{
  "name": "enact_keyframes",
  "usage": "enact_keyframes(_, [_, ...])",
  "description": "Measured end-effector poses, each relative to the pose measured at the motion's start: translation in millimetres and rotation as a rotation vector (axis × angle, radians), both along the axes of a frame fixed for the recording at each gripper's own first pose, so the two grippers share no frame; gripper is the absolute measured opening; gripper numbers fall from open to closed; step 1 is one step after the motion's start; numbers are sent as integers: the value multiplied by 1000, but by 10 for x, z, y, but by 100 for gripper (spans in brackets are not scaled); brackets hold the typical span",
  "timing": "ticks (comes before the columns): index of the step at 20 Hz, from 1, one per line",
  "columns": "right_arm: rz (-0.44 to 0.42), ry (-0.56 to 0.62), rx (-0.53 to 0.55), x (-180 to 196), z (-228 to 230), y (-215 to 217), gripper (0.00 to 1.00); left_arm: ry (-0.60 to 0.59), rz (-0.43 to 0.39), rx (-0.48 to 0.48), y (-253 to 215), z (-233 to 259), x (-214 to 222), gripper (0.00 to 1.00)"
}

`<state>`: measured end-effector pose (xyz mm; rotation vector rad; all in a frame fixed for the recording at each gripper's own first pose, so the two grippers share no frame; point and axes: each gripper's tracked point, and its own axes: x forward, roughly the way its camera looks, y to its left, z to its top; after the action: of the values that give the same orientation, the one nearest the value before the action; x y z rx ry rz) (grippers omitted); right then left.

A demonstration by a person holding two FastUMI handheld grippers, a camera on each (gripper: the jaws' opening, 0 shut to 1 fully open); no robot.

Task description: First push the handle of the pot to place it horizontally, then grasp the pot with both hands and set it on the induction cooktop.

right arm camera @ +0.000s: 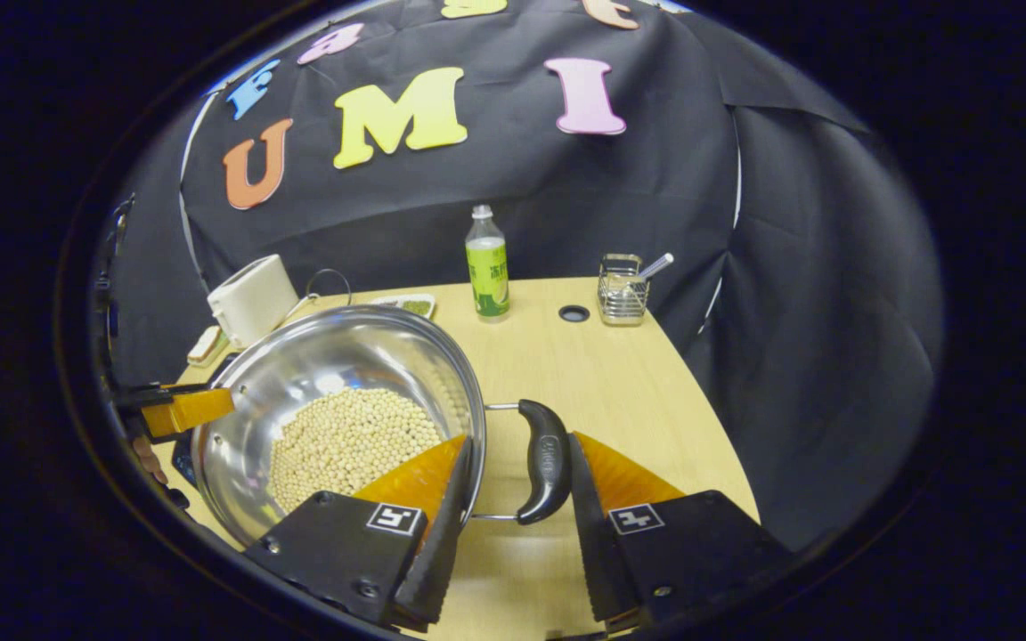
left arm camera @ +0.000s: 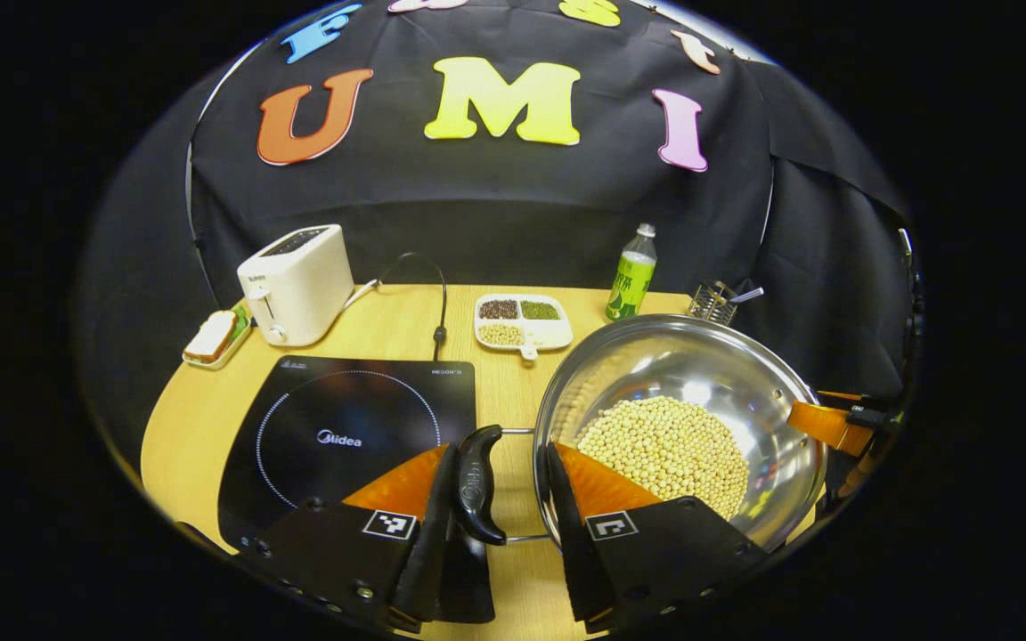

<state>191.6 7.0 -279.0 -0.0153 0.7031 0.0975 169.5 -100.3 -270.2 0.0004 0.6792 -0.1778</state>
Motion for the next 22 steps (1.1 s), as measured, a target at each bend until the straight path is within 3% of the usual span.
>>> enact_keyframes(12, [67,-21,75,-715,782,583,62,-129,44,-43,617,1023,-682,54])
enact_keyframes(13, [75,-24,75,-729,824,654,62,-138,57,-47,703,1093,-716,43])
enact_keyframes(14, [82,-29,80,-740,869,733,62,-145,67,-52,759,1144,-726,54])
enact_keyframes(15, [93,-41,78,-766,937,817,62,-153,70,-46,842,1199,-759,50])
enact_keyframes(22, [139,-24,100,-613,927,1429,60,-150,122,-40,1410,1216,-667,51])
